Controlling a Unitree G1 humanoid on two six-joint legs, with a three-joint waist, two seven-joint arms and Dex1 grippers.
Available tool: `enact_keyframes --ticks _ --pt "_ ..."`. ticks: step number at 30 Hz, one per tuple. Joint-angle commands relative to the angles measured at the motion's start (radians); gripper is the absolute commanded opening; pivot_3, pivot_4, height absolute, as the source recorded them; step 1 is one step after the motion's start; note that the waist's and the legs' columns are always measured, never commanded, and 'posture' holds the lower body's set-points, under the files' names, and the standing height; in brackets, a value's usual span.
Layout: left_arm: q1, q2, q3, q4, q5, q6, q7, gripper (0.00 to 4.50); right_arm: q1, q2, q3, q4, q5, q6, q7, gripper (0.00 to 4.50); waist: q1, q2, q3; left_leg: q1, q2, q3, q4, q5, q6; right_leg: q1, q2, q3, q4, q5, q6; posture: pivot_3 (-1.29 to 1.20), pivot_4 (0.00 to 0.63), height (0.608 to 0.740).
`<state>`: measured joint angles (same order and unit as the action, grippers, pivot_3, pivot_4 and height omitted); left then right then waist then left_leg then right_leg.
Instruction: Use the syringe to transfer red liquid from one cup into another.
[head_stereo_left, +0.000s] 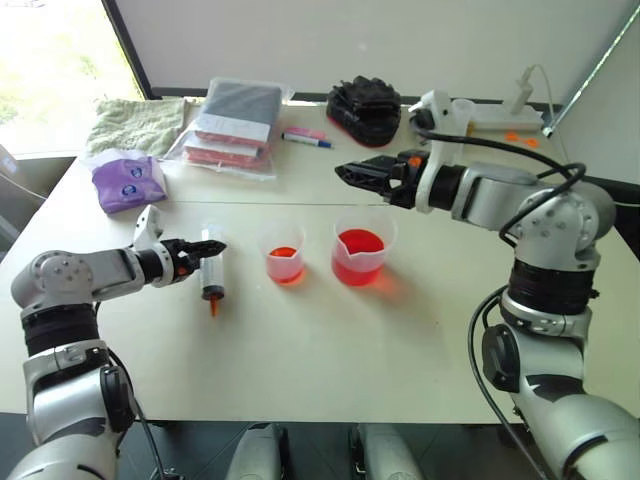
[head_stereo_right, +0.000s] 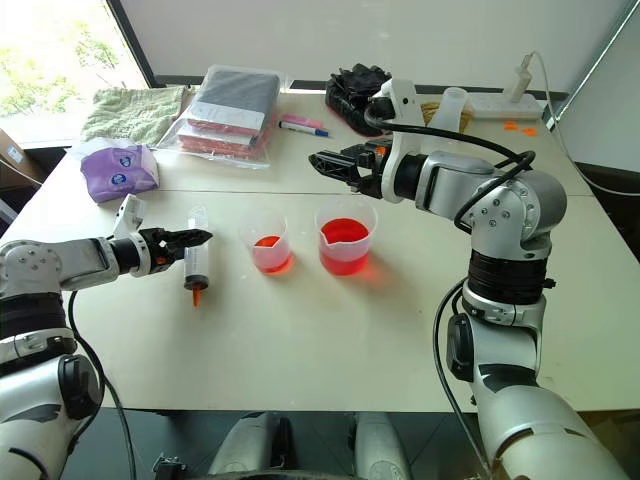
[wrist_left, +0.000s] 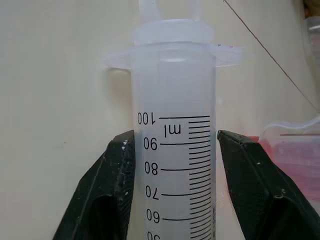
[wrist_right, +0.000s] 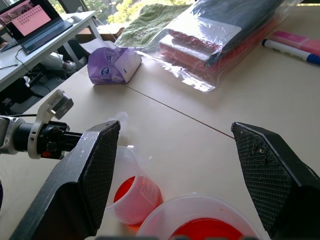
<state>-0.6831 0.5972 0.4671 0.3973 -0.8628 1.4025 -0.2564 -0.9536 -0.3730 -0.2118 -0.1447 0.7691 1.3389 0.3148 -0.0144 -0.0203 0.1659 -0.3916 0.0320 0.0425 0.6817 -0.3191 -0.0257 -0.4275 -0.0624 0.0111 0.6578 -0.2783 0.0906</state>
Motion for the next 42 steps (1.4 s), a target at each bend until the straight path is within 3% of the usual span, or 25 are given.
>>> enact_keyframes --ticks 1,2,13,18,24,27,30,34,38,42 --pt "0.015 0.020 -0.020 -0.005 0.037 -0.007 -0.031 4.19 -0.007 -0.003 -0.030 -0.043 0.019 -0.004 -0.005 3.74 -0.002 0.000 0.000 0.000 0.000 0.000 0.000 0.000 0.000 0.000 0.000 0.000 0.000 0.000 0.000 0.00 0.150 0.740" --pt "0.018 0.029 -0.015 -0.010 0.038 -0.008 -0.042 4.49 -0.007 -0.003 -0.031 -0.043 0.019 -0.003 -0.006 3.74 -0.003 0.000 0.000 0.000 0.000 0.000 0.000 0.000 0.000 0.000 0.000 0.000 0.001 0.000 0.000 0.00 0.150 0.740" --pt "0.051 0.123 0.024 -0.087 0.016 -0.039 -0.183 4.49 -0.021 -0.022 -0.005 -0.005 0.004 -0.029 0.035 3.74 -0.024 0.000 0.000 0.000 0.002 0.000 -0.001 0.000 0.000 -0.001 0.000 0.000 0.001 0.000 0.000 0.00 0.150 0.740" --pt "0.098 0.172 0.007 -0.242 -0.005 -0.170 -0.365 4.49 -0.025 -0.091 0.028 0.031 -0.011 -0.067 0.122 3.74 -0.026 0.000 0.000 -0.001 0.002 0.000 -0.001 0.000 0.000 -0.001 -0.001 0.001 0.000 0.000 0.000 0.00 0.150 0.740" --pt "0.118 0.256 -0.031 -0.425 -0.014 -0.302 -0.560 4.49 0.110 -0.324 0.096 -0.052 0.014 -0.200 0.475 3.74 -0.018 0.000 0.001 -0.001 0.002 0.000 -0.003 -0.001 0.001 0.001 0.000 0.001 -0.007 0.000 0.000 0.00 0.150 0.740" --pt "0.158 0.272 -0.023 -0.483 0.015 -0.405 -0.612 4.49 0.149 -0.383 0.103 -0.039 -0.001 -0.269 0.563 3.74 -0.018 0.000 0.001 -0.001 0.001 0.002 -0.004 -0.002 0.003 0.001 0.000 0.001 -0.009 0.000 0.000 0.00 0.150 0.740" --pt "0.237 0.343 -0.026 -0.541 0.032 -0.448 -0.697 4.49 0.164 -0.433 0.108 -0.032 0.006 -0.293 0.642 3.74 -0.030 0.000 0.001 -0.001 0.002 0.004 -0.003 -0.002 0.003 0.001 0.000 0.002 -0.009 0.000 0.000 0.00 0.150 0.740" --pt "0.407 0.414 0.044 -0.666 0.012 -0.495 -0.811 4.49 0.261 -0.616 0.169 -0.077 -0.042 -0.390 0.867 3.74 -0.026 0.000 0.001 0.000 0.004 0.004 -0.005 -0.003 0.004 0.000 -0.001 0.002 -0.009 0.000 0.000 0.00 0.150 0.740" --pt "0.492 0.425 0.060 -0.737 0.000 -0.517 -0.843 4.49 0.321 -0.711 0.193 -0.046 -0.103 -0.496 0.978 3.74 -0.018 0.000 0.001 -0.001 0.004 0.004 -0.004 -0.003 0.005 0.001 -0.001 0.002 -0.011 0.000 0.000 0.00 0.150 0.740" --pt "0.523 0.411 0.033 -0.767 0.007 -0.544 -0.835 4.49 0.353 -0.729 0.207 -0.014 -0.156 -0.571 1.012 3.74 -0.008 0.000 0.001 0.000 0.004 0.004 -0.002 -0.003 0.005 0.002 0.000 0.002 -0.010 0.000 -0.001 0.00 0.150 0.740"
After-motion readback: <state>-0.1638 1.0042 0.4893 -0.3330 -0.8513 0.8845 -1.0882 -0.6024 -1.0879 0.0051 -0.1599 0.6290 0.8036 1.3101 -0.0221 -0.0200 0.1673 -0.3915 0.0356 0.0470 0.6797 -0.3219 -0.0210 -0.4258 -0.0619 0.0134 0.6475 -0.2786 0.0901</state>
